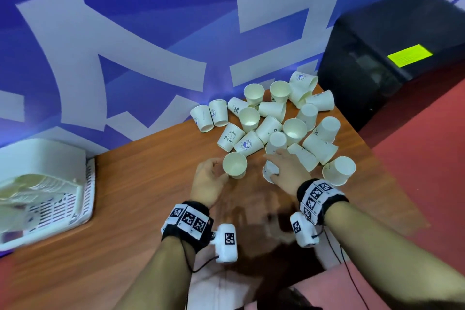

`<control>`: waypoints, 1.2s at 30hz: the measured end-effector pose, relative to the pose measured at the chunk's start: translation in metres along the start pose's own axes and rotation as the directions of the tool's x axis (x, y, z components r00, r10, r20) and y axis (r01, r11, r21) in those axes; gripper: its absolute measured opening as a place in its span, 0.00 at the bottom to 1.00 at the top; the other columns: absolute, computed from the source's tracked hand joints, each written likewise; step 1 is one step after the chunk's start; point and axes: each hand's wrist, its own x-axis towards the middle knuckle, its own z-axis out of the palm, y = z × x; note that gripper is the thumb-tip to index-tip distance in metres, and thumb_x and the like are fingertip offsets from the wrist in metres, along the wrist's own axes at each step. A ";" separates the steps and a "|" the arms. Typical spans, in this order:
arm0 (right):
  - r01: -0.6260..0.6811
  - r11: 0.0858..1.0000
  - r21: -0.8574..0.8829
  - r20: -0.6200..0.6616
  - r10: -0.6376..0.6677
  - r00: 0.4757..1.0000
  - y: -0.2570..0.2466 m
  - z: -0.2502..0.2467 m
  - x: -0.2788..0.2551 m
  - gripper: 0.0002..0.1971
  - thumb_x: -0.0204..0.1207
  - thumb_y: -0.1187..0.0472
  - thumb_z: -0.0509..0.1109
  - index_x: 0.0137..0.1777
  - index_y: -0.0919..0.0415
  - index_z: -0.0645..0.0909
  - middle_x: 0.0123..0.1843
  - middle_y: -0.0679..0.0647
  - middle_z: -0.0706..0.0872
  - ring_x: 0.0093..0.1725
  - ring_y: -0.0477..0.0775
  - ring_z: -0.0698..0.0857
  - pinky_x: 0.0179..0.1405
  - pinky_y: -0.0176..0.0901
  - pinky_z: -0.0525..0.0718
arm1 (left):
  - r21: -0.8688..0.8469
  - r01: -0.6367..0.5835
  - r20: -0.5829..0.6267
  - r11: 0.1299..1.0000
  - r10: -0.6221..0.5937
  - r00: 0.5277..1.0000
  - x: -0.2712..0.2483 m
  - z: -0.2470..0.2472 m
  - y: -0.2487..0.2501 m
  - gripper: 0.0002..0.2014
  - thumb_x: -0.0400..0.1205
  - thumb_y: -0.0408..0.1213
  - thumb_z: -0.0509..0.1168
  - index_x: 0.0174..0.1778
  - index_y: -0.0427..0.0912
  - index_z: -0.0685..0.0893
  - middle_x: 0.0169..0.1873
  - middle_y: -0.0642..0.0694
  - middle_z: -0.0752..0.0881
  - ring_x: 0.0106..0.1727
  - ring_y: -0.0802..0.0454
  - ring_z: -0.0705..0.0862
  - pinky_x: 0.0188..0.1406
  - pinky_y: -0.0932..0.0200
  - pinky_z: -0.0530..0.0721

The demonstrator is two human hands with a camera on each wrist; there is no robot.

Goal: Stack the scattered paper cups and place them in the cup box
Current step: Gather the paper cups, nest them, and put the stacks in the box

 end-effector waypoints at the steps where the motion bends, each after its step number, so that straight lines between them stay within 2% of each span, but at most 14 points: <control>1: 0.003 1.000 -0.001 0.001 -0.003 1.000 0.001 0.003 0.002 0.31 0.78 0.60 0.69 0.81 0.44 0.68 0.83 0.53 0.63 0.79 0.59 0.64 0.79 0.54 0.68 | 0.003 0.018 -0.003 1.000 -0.018 1.000 0.000 -0.001 -0.003 0.19 0.78 0.35 0.72 0.64 0.53 0.78 0.62 0.51 0.76 0.61 0.55 0.77 0.66 0.51 0.79; 8: 0.025 0.998 0.057 -0.032 -0.023 0.999 0.008 0.008 0.008 0.30 0.77 0.69 0.68 0.77 0.47 0.73 0.77 0.51 0.71 0.73 0.57 0.70 0.74 0.47 0.70 | 0.017 0.070 -0.039 0.997 -0.070 0.997 0.001 0.005 -0.009 0.23 0.76 0.35 0.73 0.67 0.51 0.78 0.60 0.51 0.77 0.62 0.52 0.79 0.67 0.51 0.79; 10: 0.027 0.987 0.160 -0.067 -0.016 0.998 0.009 0.002 0.007 0.30 0.74 0.69 0.70 0.75 0.49 0.75 0.73 0.51 0.74 0.71 0.56 0.73 0.70 0.44 0.72 | 0.022 0.075 -0.031 0.997 -0.074 0.997 0.002 0.010 -0.006 0.27 0.75 0.36 0.74 0.70 0.50 0.76 0.63 0.51 0.76 0.64 0.50 0.78 0.69 0.49 0.78; 13: -0.008 0.918 0.397 -0.139 0.069 0.988 0.009 -0.015 0.002 0.24 0.71 0.66 0.73 0.67 0.52 0.76 0.61 0.49 0.80 0.62 0.53 0.80 0.57 0.43 0.76 | 0.025 0.077 -0.026 0.997 -0.076 0.997 0.006 0.020 0.001 0.37 0.72 0.41 0.78 0.77 0.47 0.70 0.70 0.47 0.72 0.69 0.48 0.75 0.72 0.48 0.75; 15: -0.052 0.802 0.595 -0.152 0.175 0.973 0.012 -0.025 -0.004 0.21 0.71 0.65 0.74 0.62 0.51 0.74 0.56 0.49 0.81 0.57 0.54 0.82 0.53 0.49 0.83 | 0.028 0.071 -0.032 0.997 -0.070 0.997 0.010 0.029 0.006 0.44 0.70 0.46 0.80 0.80 0.47 0.66 0.73 0.45 0.70 0.73 0.47 0.72 0.74 0.49 0.72; 18: -0.077 0.489 0.869 -0.086 0.302 0.950 0.020 -0.034 -0.018 0.18 0.74 0.69 0.74 0.58 0.54 0.74 0.59 0.58 0.80 0.57 0.59 0.85 0.49 0.51 0.90 | 0.058 0.076 -0.069 0.995 -0.072 0.995 0.017 0.047 0.010 0.49 0.66 0.49 0.81 0.81 0.51 0.62 0.73 0.45 0.70 0.74 0.43 0.70 0.74 0.42 0.72; 21: -0.057 0.221 0.974 -0.025 0.350 0.936 0.028 -0.038 -0.031 0.18 0.77 0.72 0.72 0.64 0.59 0.74 0.61 0.63 0.79 0.58 0.63 0.86 0.51 0.51 0.90 | 0.035 0.092 -0.113 0.995 -0.088 0.990 0.025 0.061 0.011 0.50 0.61 0.50 0.80 0.79 0.55 0.64 0.71 0.46 0.72 0.72 0.43 0.72 0.71 0.38 0.75; 23: -0.065 0.146 0.987 0.009 0.356 0.934 0.035 -0.038 -0.037 0.20 0.78 0.70 0.71 0.68 0.59 0.74 0.63 0.62 0.80 0.61 0.63 0.86 0.54 0.52 0.90 | 0.031 0.109 -0.113 0.994 -0.105 0.988 0.032 0.069 0.007 0.49 0.58 0.54 0.78 0.77 0.55 0.67 0.70 0.46 0.74 0.70 0.43 0.74 0.70 0.38 0.77; 25: -0.085 0.169 0.982 0.018 0.366 0.930 0.040 -0.036 -0.042 0.20 0.78 0.67 0.72 0.69 0.58 0.76 0.63 0.61 0.80 0.61 0.63 0.86 0.55 0.52 0.90 | 0.031 0.125 -0.107 0.992 -0.121 0.987 0.037 0.073 0.001 0.46 0.60 0.54 0.77 0.76 0.53 0.69 0.70 0.46 0.74 0.69 0.42 0.75 0.68 0.36 0.78; 28: -0.099 0.238 0.966 0.007 0.363 0.932 0.041 -0.033 -0.046 0.18 0.78 0.63 0.72 0.67 0.54 0.78 0.60 0.58 0.82 0.56 0.60 0.87 0.53 0.51 0.90 | 0.034 0.142 -0.091 0.989 -0.138 0.986 0.035 0.074 0.003 0.42 0.70 0.44 0.79 0.79 0.48 0.67 0.73 0.43 0.71 0.73 0.41 0.73 0.72 0.39 0.75; 30: -0.094 0.251 0.963 -0.001 0.356 0.935 0.037 -0.033 -0.049 0.15 0.78 0.63 0.73 0.63 0.54 0.79 0.58 0.59 0.83 0.51 0.58 0.87 0.50 0.50 0.88 | 0.018 0.133 -0.088 0.991 -0.131 0.987 0.033 0.071 0.004 0.41 0.72 0.41 0.78 0.79 0.44 0.66 0.75 0.41 0.70 0.74 0.40 0.72 0.74 0.45 0.73; 32: -0.085 0.267 0.960 -0.015 0.351 0.936 0.031 -0.035 -0.051 0.13 0.78 0.63 0.73 0.61 0.54 0.80 0.56 0.59 0.85 0.48 0.55 0.86 0.46 0.49 0.85 | -0.006 0.120 -0.105 0.993 -0.120 0.987 0.028 0.065 0.002 0.40 0.73 0.40 0.78 0.79 0.41 0.67 0.75 0.41 0.71 0.74 0.42 0.72 0.71 0.54 0.71; 34: -0.078 0.281 0.956 -0.021 0.332 0.943 0.022 -0.038 -0.052 0.11 0.78 0.63 0.73 0.58 0.54 0.80 0.52 0.58 0.85 0.43 0.52 0.86 0.46 0.48 0.82 | -0.031 0.108 -0.124 0.994 -0.111 0.986 0.020 0.055 0.001 0.37 0.74 0.42 0.77 0.77 0.41 0.70 0.73 0.42 0.75 0.73 0.43 0.75 0.70 0.52 0.72; 36: -0.076 0.294 0.953 -0.016 0.298 0.954 0.010 -0.040 -0.052 0.10 0.78 0.63 0.73 0.57 0.53 0.79 0.50 0.56 0.84 0.41 0.50 0.84 0.47 0.48 0.82 | -0.076 0.095 -0.154 0.993 -0.106 0.982 0.011 0.042 0.002 0.32 0.73 0.45 0.77 0.73 0.44 0.75 0.65 0.45 0.81 0.66 0.45 0.80 0.66 0.49 0.78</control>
